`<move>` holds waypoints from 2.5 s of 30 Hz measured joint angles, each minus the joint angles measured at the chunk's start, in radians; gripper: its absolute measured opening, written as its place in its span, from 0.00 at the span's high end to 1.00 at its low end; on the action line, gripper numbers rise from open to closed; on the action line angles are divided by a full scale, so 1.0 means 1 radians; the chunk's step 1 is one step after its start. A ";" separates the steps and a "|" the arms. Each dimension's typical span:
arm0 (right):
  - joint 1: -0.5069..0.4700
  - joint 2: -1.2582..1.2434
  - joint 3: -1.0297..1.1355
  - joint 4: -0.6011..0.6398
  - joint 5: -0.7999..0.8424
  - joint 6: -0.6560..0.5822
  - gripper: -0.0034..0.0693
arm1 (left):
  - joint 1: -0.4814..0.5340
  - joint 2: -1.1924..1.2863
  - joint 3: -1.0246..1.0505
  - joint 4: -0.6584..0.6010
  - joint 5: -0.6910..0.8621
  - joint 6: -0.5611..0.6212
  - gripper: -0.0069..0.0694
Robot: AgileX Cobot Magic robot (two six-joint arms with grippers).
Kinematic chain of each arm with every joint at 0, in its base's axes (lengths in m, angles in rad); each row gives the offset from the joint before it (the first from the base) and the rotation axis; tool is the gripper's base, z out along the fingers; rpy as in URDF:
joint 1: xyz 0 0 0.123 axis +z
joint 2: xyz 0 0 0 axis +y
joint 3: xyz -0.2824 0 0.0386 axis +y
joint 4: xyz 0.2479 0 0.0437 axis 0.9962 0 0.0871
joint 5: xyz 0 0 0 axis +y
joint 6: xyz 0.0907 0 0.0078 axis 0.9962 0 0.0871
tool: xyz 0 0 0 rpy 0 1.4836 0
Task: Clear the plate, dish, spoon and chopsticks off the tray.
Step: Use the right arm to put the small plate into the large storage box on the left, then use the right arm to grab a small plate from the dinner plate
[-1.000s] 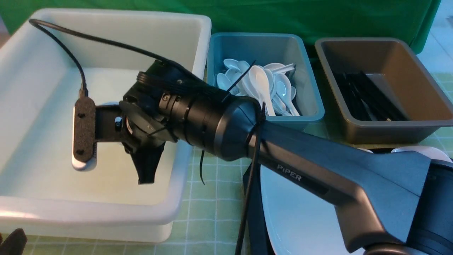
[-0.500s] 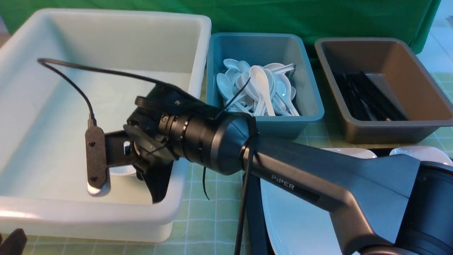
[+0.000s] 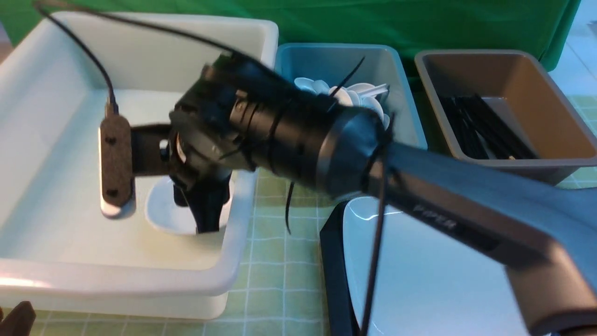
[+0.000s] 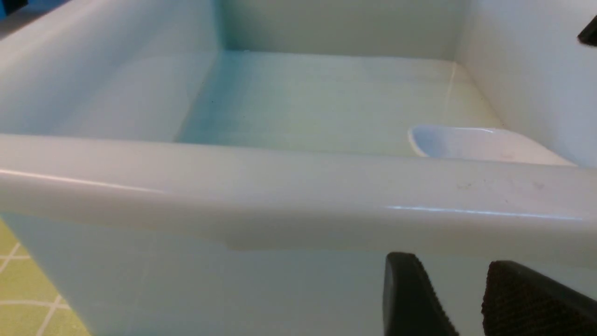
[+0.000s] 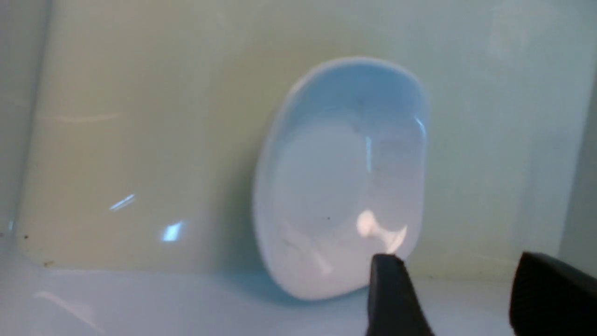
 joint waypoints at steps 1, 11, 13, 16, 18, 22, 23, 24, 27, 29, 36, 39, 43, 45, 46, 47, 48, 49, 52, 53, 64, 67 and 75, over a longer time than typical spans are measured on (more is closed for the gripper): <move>0.000 -0.017 0.000 -0.002 0.015 0.000 0.48 | 0.000 0.000 0.000 0.000 0.000 0.000 0.62; -0.016 -0.256 -0.054 -0.220 0.290 0.280 0.91 | 0.000 0.000 0.000 0.000 0.000 0.000 0.62; -0.047 -0.332 -0.052 -0.232 0.293 0.361 0.94 | 0.000 0.000 0.000 0.000 0.000 0.000 0.62; -0.125 -0.470 0.003 -0.225 0.293 0.448 0.95 | 0.000 0.000 0.000 0.000 0.000 0.000 0.62; -0.196 -0.564 0.089 -0.202 0.293 0.473 0.95 | 0.000 0.000 0.000 0.000 0.000 0.000 0.62; -0.360 -0.770 0.349 -0.146 0.301 0.486 0.95 | 0.000 0.000 0.000 0.000 0.000 0.000 0.62; -0.387 -0.795 0.399 -0.141 0.302 0.488 0.95 | 0.000 0.000 0.000 0.000 0.000 0.000 0.62; -0.428 -0.833 0.486 -0.133 0.304 0.491 0.95 | 0.000 0.000 0.000 0.000 0.000 0.000 0.62; -0.542 -0.899 0.785 -0.122 0.283 0.497 0.89 | 0.000 0.000 0.000 0.000 0.000 0.000 0.62; -0.595 -0.901 0.950 -0.116 0.228 0.506 0.82 | 0.000 0.000 0.000 0.000 0.000 0.000 0.62; -0.695 -0.762 1.236 -0.132 -0.098 0.550 0.44 | 0.000 0.000 0.000 0.000 0.000 0.000 0.62; -0.699 -0.685 1.219 -0.192 -0.131 0.551 0.39 | 0.000 0.000 0.000 0.000 0.000 0.000 0.62; -0.699 -0.590 1.213 -0.308 -0.139 0.551 0.38 | 0.000 0.000 0.000 0.000 0.000 0.000 0.62; -0.700 -0.555 1.213 -0.352 -0.143 0.552 0.39 | 0.000 0.000 0.000 0.000 0.000 0.000 0.62; -0.700 -0.542 1.213 -0.369 -0.146 0.552 0.39 | 0.000 0.000 0.000 0.000 0.000 0.000 0.62; -0.701 -0.523 1.213 -0.390 -0.150 0.552 0.39 | 0.000 0.000 0.000 0.000 0.000 0.000 0.62; -0.701 -0.520 1.213 -0.393 -0.151 0.552 0.40 | 0.000 0.000 0.000 0.000 0.000 0.000 0.62; -0.701 -0.500 1.213 -0.414 -0.153 0.552 0.40 | 0.000 0.000 0.000 0.000 0.000 0.000 0.62; -0.701 -0.461 1.213 -0.449 -0.154 0.553 0.43 | 0.000 0.000 0.000 0.000 0.000 0.000 0.62; -0.701 -0.454 1.213 -0.455 -0.155 0.553 0.43 | 0.000 0.000 0.000 0.000 0.000 0.000 0.62; -0.698 -0.410 1.200 -0.538 -0.135 0.548 0.87 | 0.000 0.000 0.000 0.000 0.000 0.000 0.62; -0.692 -0.448 1.183 -0.531 -0.077 0.564 0.91 | 0.000 0.000 0.000 0.000 0.000 0.000 0.62; -0.585 -0.679 1.086 -0.354 0.183 0.577 0.91 | 0.000 0.000 0.000 0.000 0.000 0.000 0.62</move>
